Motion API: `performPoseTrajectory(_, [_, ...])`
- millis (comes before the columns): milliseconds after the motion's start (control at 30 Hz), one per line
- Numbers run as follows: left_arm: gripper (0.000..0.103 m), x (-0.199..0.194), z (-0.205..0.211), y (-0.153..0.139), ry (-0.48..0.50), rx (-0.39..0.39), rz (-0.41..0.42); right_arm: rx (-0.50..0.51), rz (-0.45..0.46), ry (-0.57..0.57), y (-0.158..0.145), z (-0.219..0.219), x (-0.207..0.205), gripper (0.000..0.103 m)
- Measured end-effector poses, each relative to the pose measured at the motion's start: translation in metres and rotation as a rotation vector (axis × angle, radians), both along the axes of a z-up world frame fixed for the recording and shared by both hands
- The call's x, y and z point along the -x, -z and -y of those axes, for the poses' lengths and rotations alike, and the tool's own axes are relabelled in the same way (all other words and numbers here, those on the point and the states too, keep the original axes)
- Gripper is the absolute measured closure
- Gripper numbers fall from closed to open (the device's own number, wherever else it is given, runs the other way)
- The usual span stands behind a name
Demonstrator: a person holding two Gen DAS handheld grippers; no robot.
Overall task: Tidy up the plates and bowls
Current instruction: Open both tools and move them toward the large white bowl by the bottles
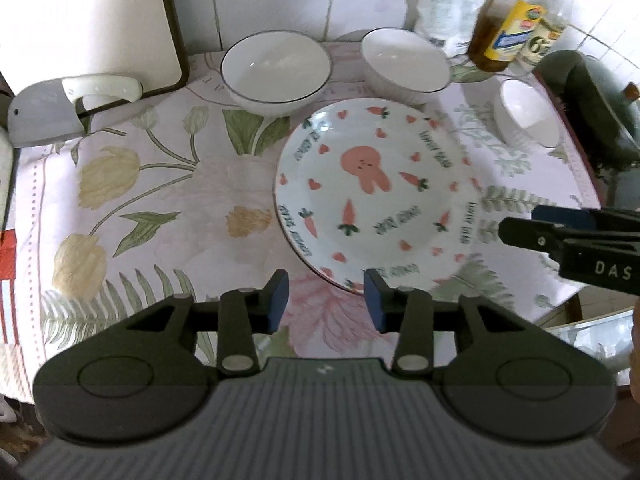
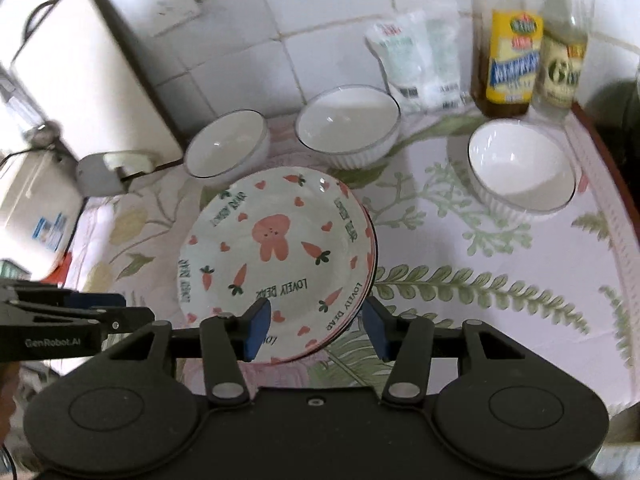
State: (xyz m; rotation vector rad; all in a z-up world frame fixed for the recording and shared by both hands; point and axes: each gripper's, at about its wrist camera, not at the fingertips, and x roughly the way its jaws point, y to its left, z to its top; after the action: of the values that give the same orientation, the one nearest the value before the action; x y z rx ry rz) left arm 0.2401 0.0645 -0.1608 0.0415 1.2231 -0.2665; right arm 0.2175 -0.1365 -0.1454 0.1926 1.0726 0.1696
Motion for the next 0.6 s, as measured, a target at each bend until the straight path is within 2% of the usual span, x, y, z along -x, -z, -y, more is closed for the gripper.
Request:
performPoseTrajectory(67, [0.059,0.01,0.006,-0.014,-0.001,-0.011,0.007,0.018,0.021,-0.033,-0.014,0.003,0.007,0.039])
performPoseTrajectory(233, [0.049,0.04,0.027,-0.047,0.002,-0.061,0.057,0.053,0.08,-0.105,-0.046,0.016,0.029,0.035])
performPoseTrajectory(400, [0.042,0.067,0.048,-0.068,-0.014,-0.095,0.065,0.103,0.114,-0.151,-0.073,0.031,0.053,0.033])
performPoseTrajectory(600, [0.039,0.091,0.079,-0.085,-0.037,-0.111,0.106,0.163,0.15,-0.203,-0.095,0.048,0.078,0.032])
